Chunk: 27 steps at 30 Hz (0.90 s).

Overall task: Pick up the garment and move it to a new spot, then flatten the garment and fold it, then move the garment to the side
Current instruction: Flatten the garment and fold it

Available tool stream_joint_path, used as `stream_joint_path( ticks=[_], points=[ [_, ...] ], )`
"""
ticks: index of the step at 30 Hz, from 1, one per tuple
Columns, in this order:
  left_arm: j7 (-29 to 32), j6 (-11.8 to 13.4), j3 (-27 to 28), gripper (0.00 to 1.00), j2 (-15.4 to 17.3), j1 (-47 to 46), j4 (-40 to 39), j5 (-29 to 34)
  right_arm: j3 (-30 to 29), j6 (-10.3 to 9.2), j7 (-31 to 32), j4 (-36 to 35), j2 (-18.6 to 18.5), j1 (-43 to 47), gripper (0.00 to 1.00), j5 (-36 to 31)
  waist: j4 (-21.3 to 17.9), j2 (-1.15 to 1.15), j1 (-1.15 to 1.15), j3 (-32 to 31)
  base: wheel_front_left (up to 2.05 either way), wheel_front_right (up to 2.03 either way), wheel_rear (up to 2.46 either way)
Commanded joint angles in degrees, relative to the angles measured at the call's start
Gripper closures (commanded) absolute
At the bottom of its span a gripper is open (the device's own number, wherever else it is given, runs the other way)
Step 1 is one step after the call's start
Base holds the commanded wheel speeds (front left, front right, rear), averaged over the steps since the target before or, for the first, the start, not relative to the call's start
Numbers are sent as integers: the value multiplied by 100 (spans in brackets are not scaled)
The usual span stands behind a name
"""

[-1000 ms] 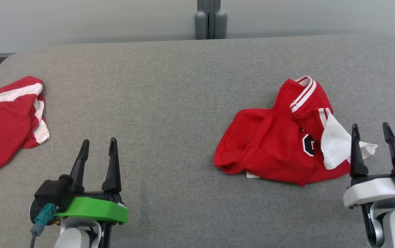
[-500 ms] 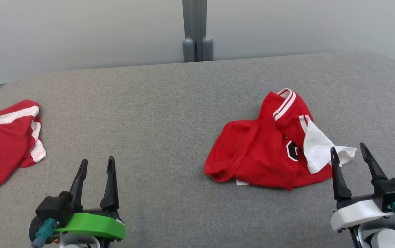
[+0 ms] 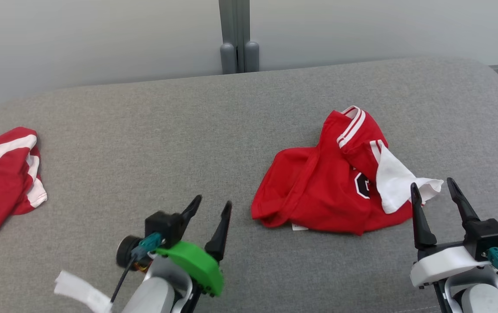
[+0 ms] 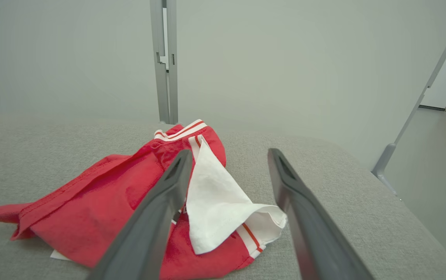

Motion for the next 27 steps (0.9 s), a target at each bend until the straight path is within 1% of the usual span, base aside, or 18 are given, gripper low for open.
stream_joint_path(
  ticks=[1,3,7,9,13,17,21,27],
  points=[
    [153,-22,-226,0,23,-333,59,-188,51,-10,18,21,25,-64,0,-21,-78,0,0,96,0,0,0],
    [556,45,-788,0,22,-703,277,-483,96,-10,20,59,25,-118,0,-27,-165,0,0,169,0,0,0],
    [1135,357,-1661,0,27,-1332,508,-953,218,-10,3,101,50,-240,0,-19,-398,0,0,332,0,0,0],
    [1297,535,-2064,0,24,-1543,562,-1086,259,-10,-16,127,52,-302,0,-13,-527,0,0,406,0,0,0],
    [1408,833,-2654,0,29,-1893,706,-1307,337,-10,-42,183,72,-426,0,19,-784,0,0,561,0,0,0],
    [1373,1060,-3020,0,29,-2084,923,-1489,341,-10,-79,214,84,-494,0,52,-977,0,0,686,0,0,0],
    [1243,1258,-3237,0,30,-2223,1228,-1609,297,-10,-98,230,96,-512,0,57,-1051,0,0,770,0,0,0],
    [983,1476,-3256,0,30,-2454,1684,-1790,266,-10,-127,277,100,-535,0,106,-1048,0,0,811,0,0,0]
  ],
)
